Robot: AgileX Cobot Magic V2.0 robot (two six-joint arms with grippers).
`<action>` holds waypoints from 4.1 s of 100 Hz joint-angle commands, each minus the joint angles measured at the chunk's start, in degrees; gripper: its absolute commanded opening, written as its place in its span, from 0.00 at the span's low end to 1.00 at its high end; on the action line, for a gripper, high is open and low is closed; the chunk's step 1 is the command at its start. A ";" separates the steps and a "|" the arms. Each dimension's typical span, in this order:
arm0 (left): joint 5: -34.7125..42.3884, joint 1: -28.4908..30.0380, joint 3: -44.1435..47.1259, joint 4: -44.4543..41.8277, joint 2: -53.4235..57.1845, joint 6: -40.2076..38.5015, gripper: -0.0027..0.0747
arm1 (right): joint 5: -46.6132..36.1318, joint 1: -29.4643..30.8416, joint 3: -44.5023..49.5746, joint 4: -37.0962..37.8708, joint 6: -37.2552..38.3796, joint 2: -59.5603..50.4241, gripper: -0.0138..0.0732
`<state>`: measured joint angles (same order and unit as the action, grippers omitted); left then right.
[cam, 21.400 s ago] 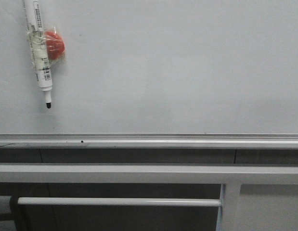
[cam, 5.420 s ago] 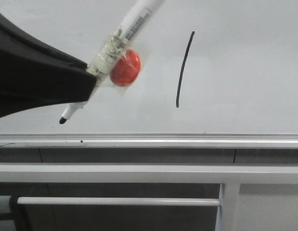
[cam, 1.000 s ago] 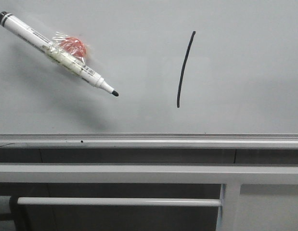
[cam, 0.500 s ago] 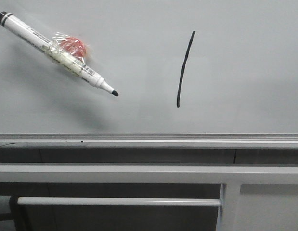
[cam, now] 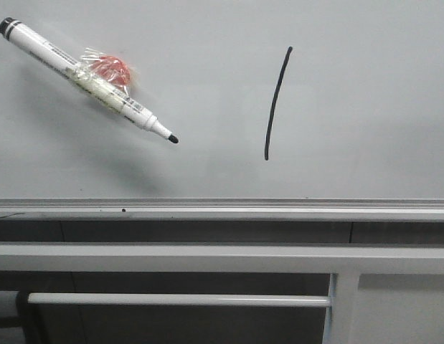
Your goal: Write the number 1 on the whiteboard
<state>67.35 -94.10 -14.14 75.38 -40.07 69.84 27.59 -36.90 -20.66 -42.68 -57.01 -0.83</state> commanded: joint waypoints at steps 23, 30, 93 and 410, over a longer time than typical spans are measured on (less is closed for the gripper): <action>-37.79 38.55 -1.18 -9.22 16.63 0.00 0.01 | -3.31 0.42 -1.20 -1.37 -0.14 0.61 0.09; -44.78 47.72 -1.07 -8.54 22.03 0.00 0.01 | -3.31 0.42 -1.20 -1.37 -0.14 0.61 0.09; -62.72 86.64 7.08 -3.99 40.41 -0.41 0.01 | -3.31 0.42 -1.20 -1.37 -0.14 0.61 0.09; -81.77 90.58 14.80 -67.57 41.61 -65.52 0.01 | -12.62 12.00 10.58 40.15 51.47 0.61 0.09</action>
<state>-18.73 -3.65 0.37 7.57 0.25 4.45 20.39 -29.38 -10.88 -5.52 -8.73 -0.83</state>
